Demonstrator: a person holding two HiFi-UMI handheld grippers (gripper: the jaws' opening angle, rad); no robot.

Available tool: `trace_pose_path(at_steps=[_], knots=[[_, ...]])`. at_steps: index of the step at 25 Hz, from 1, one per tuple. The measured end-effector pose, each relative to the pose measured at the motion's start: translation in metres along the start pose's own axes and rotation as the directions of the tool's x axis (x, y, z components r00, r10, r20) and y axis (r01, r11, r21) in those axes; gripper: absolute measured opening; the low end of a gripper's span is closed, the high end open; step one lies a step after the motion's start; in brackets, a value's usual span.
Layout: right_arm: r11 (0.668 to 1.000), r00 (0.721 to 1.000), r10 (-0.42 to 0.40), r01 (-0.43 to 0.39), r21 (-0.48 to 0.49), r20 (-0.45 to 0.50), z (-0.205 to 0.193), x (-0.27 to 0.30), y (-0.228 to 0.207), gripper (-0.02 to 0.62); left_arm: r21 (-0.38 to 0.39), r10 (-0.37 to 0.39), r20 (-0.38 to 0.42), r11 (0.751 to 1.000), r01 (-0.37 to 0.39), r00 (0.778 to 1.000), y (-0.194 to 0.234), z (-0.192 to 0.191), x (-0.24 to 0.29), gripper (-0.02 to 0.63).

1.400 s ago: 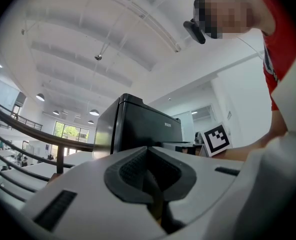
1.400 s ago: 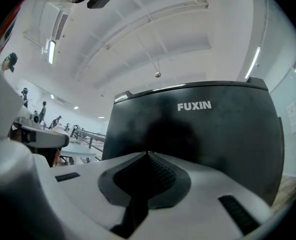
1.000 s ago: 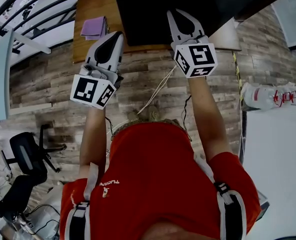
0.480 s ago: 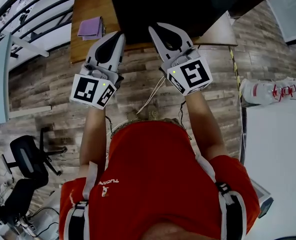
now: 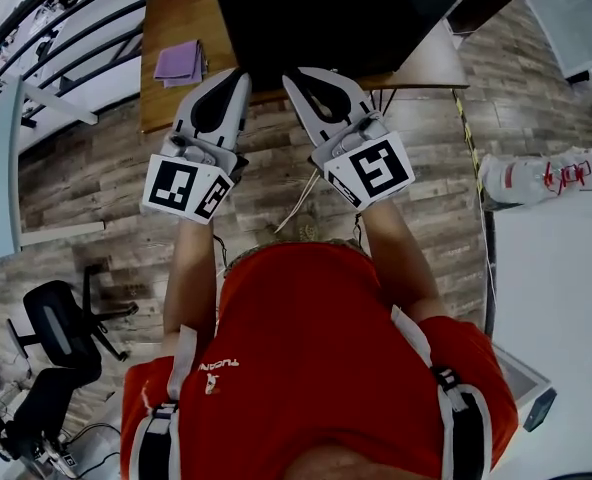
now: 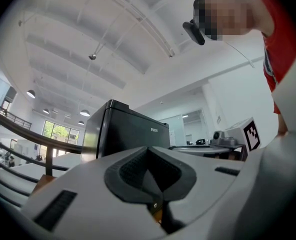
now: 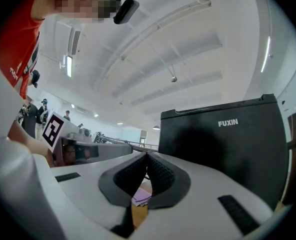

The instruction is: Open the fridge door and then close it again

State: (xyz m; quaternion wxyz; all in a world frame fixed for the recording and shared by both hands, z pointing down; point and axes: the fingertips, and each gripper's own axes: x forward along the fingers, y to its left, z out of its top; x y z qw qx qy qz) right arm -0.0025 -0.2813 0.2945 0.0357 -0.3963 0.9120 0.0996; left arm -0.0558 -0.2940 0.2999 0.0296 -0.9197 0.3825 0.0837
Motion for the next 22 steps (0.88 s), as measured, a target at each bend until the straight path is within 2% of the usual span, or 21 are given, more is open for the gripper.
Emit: trace_pose_path(at_steps=[22], knots=[[1.0,1.0,-0.022,0.022,0.0,0.004,0.0024,-0.0096,0.003,0.026,-0.012,-0.021,-0.002,1.0,0.021,1.0,-0.0062,-0.0026,-0.0016,0.009]])
